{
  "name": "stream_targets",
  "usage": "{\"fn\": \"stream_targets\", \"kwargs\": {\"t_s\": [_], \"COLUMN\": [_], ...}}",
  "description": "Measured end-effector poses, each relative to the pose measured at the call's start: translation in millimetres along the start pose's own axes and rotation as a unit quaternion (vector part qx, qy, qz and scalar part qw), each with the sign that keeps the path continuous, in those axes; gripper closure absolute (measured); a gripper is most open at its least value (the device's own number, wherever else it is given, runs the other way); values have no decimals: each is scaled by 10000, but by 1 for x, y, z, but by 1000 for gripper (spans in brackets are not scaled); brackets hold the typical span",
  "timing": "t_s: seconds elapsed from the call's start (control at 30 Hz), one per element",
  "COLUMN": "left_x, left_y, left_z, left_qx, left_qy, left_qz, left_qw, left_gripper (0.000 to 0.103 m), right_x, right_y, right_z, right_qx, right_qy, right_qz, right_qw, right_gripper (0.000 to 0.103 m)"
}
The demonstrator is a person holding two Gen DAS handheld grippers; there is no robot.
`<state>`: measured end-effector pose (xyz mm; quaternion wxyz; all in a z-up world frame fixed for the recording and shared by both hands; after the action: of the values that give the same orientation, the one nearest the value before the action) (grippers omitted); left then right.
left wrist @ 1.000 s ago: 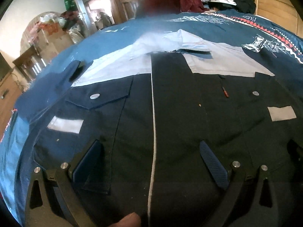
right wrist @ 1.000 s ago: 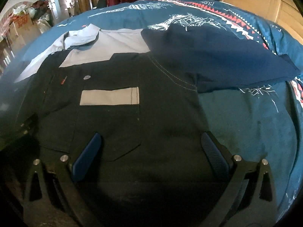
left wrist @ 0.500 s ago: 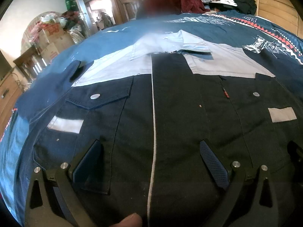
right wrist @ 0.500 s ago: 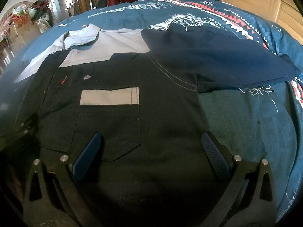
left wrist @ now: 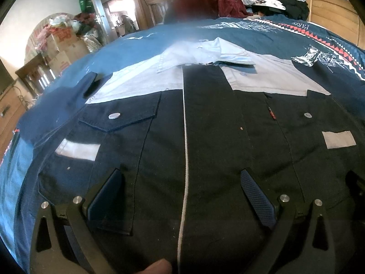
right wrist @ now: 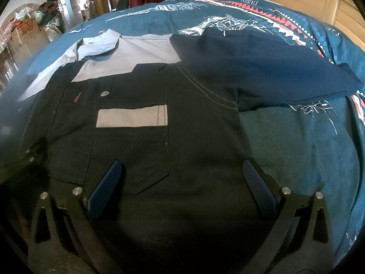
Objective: Fold large clothes
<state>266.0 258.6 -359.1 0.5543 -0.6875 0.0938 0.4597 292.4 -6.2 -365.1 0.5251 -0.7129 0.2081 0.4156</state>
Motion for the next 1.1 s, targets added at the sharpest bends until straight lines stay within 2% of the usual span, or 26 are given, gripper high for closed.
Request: {"fn": "stream_targets", "kwargs": {"t_s": [1.1], "left_x": [1], "left_y": [2], "left_z": [1], "left_qx": [-123], "left_qy": [149], "left_qz": [14], "left_qw": [9998], "left_gripper": [0], "right_x": [1], "right_y": [0], "right_z": [0], "right_qx": [3], "right_qy": [8], "right_qz": [1], "right_qw": [10000], "right_gripper": [0]}}
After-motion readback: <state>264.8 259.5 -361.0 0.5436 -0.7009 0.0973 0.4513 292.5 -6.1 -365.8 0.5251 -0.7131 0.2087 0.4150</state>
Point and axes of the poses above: each gripper's, at about its wrist camera, not at the fingertips, and x roughly the way its jaws point, z to its left, y to its underside, the point moved 9 cm from there along x, roughly the way its jaws point, and after that the axes turned 12 degrees about -x, right-handed, at the moved point
